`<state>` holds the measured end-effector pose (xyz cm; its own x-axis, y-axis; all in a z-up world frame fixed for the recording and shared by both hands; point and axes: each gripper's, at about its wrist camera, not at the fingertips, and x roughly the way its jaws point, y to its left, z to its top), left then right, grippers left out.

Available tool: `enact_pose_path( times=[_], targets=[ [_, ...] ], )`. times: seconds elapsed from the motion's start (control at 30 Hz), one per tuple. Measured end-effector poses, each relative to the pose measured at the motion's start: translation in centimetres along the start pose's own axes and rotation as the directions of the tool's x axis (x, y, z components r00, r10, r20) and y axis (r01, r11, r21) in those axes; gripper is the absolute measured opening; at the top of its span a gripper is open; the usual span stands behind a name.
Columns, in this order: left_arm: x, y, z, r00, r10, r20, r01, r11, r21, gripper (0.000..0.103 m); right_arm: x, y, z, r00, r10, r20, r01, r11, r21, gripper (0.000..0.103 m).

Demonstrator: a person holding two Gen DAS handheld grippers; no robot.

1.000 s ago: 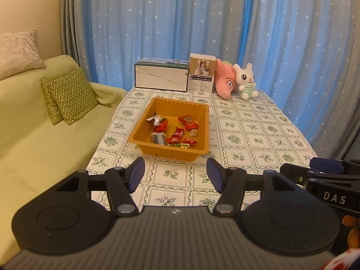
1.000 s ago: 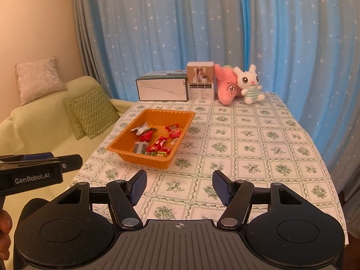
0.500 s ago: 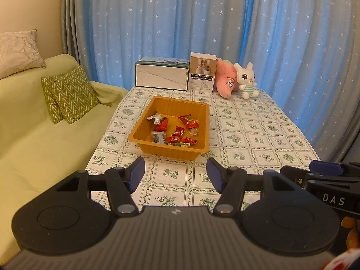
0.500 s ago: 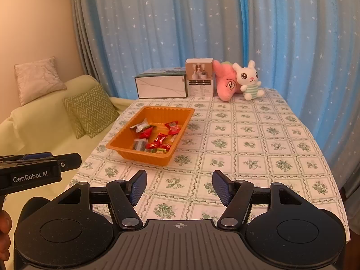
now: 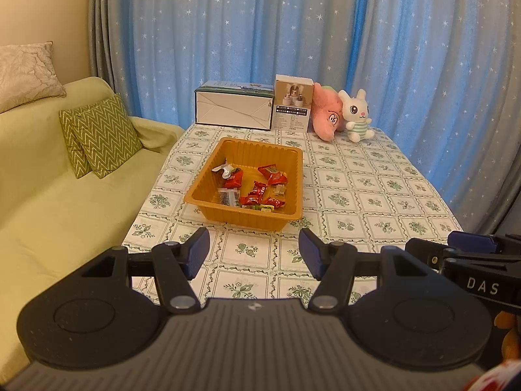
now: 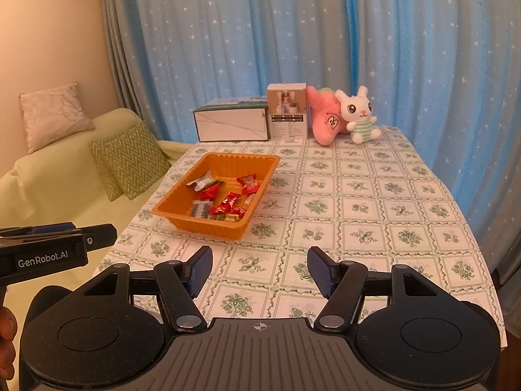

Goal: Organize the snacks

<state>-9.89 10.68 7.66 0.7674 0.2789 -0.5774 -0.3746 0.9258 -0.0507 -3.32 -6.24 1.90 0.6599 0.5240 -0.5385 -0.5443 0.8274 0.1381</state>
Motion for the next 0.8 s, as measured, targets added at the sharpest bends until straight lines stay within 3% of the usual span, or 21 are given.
enact_pose_path(
  times=[0.8],
  targets=[
    [-0.03, -0.54, -0.46, 1.0, -0.003, -0.001, 0.003, 1.0, 0.0, 0.058, -0.05, -0.2, 0.02, 1.0, -0.002, 0.002, 0.002, 1.0, 0.004, 0.064]
  ],
)
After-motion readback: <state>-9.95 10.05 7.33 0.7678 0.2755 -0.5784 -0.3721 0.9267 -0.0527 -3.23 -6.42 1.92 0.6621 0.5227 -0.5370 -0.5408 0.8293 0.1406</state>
